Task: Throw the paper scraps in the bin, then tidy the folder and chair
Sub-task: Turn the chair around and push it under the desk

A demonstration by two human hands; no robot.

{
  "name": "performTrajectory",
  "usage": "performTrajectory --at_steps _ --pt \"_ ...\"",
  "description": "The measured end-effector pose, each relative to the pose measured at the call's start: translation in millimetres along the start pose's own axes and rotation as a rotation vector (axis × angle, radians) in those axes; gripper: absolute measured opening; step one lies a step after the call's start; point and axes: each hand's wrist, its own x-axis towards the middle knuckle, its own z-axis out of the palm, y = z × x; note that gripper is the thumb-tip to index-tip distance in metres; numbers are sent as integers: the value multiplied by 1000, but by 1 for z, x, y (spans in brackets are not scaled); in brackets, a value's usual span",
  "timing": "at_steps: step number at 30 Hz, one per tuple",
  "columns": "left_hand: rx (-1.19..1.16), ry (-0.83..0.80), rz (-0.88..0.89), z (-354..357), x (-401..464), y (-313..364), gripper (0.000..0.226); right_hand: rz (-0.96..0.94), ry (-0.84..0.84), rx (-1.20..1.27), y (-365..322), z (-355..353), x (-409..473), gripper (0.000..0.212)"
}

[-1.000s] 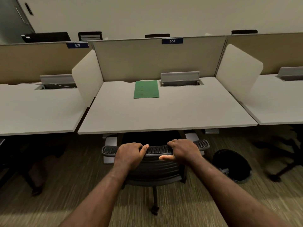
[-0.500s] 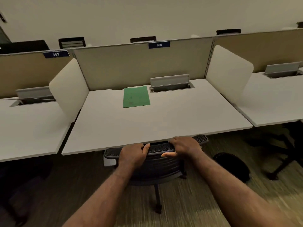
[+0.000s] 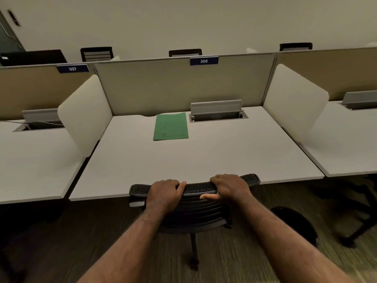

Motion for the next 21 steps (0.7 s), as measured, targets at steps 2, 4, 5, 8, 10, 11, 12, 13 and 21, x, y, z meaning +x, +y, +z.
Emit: performTrajectory --at_steps 2,4,5,8,10,11,12,13,21 --pt "-5 -2 0 1 6 0 63 4 -1 11 4 0 5 89" --pt "-5 -2 0 3 12 1 62 4 3 17 9 0 9 89" --pt "-6 -1 -3 3 15 2 63 5 7 18 11 0 12 89" --pt "-12 4 -12 5 22 2 63 11 17 21 16 2 16 92" --pt "-9 10 -8 7 26 2 62 18 22 26 18 2 18 91" --pt "-8 11 -6 7 28 2 61 20 21 28 19 3 19 90" --pt "-7 14 -4 7 30 1 61 21 18 27 20 3 20 89" --pt "-8 15 -3 8 31 1 61 22 21 24 20 3 21 88" --pt "-41 30 7 9 33 -3 60 143 284 120 15 5 14 68"
